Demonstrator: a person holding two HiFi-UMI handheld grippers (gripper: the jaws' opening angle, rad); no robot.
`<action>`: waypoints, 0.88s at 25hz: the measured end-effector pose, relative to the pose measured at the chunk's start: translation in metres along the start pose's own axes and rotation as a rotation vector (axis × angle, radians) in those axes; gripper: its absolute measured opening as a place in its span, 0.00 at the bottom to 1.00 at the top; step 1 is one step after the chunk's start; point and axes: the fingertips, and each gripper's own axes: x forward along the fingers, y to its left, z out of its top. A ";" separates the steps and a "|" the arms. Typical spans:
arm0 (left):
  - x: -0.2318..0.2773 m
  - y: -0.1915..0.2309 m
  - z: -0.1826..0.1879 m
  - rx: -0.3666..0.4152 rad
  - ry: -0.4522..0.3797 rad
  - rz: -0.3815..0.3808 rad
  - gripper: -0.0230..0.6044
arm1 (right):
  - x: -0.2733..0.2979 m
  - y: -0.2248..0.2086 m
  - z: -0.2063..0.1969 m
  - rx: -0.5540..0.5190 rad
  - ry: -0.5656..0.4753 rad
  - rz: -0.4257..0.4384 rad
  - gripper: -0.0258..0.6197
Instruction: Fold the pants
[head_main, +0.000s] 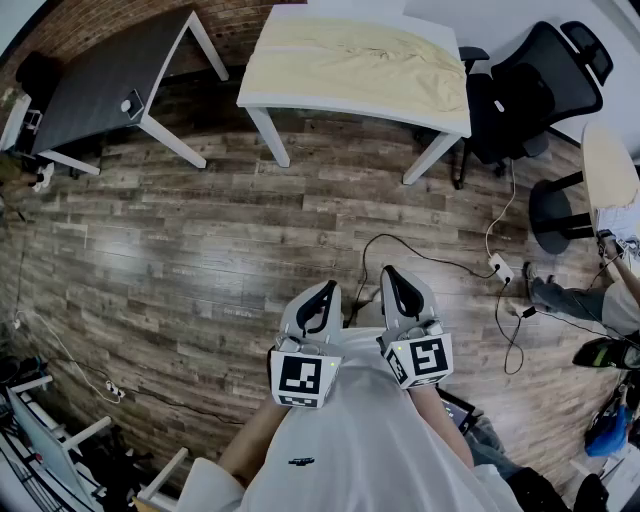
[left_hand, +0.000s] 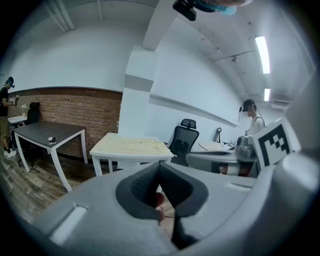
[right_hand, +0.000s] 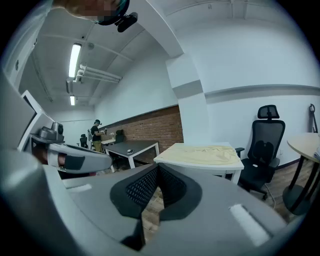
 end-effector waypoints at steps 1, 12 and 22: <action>0.000 0.002 0.001 0.004 -0.001 0.001 0.04 | 0.001 0.002 0.000 -0.004 0.005 0.004 0.04; -0.007 0.008 0.004 0.037 -0.008 -0.021 0.04 | 0.002 0.003 0.000 0.067 -0.019 -0.018 0.05; -0.009 0.038 0.015 0.022 -0.045 -0.012 0.04 | 0.005 0.003 0.023 0.004 -0.075 -0.088 0.05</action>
